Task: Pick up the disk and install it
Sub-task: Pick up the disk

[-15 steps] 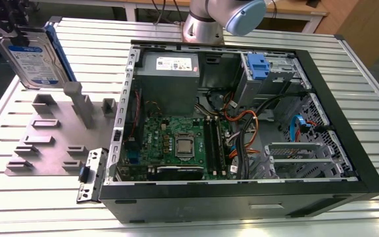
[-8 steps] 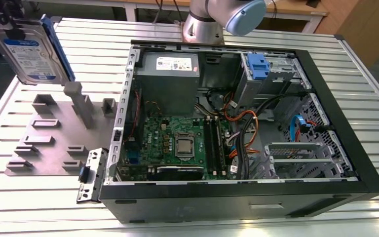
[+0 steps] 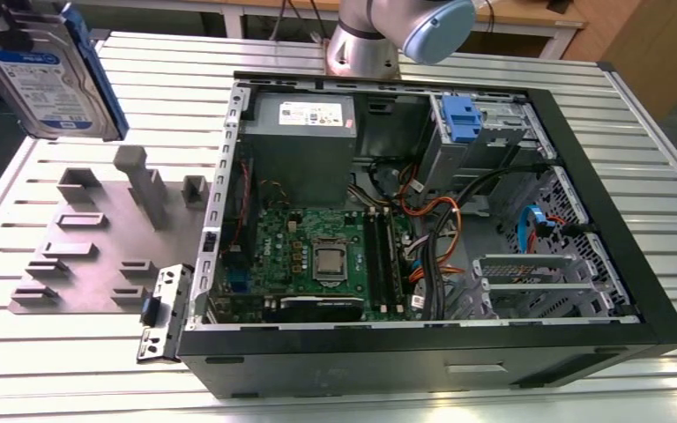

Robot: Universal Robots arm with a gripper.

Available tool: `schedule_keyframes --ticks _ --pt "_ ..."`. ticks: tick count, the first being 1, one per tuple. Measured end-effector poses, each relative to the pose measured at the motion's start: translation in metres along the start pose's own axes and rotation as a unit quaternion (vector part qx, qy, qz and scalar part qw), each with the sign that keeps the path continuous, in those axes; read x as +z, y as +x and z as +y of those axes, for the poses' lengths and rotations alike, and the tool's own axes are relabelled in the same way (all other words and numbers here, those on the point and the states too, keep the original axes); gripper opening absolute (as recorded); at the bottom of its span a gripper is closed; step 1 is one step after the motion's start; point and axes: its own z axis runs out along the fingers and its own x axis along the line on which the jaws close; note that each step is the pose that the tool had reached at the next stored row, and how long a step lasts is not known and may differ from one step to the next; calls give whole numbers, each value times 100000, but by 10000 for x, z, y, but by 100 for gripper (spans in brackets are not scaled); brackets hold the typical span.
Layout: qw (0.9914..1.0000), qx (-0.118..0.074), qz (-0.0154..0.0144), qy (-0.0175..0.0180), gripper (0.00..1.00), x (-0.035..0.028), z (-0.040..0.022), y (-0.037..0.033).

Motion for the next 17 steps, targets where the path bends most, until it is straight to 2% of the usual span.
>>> schedule_keyframes --ticks 2,17 --pt "100000 0 -4 5 35 -29 1 -1" --pt "100000 0 2 -9 35 -40 1 -1"
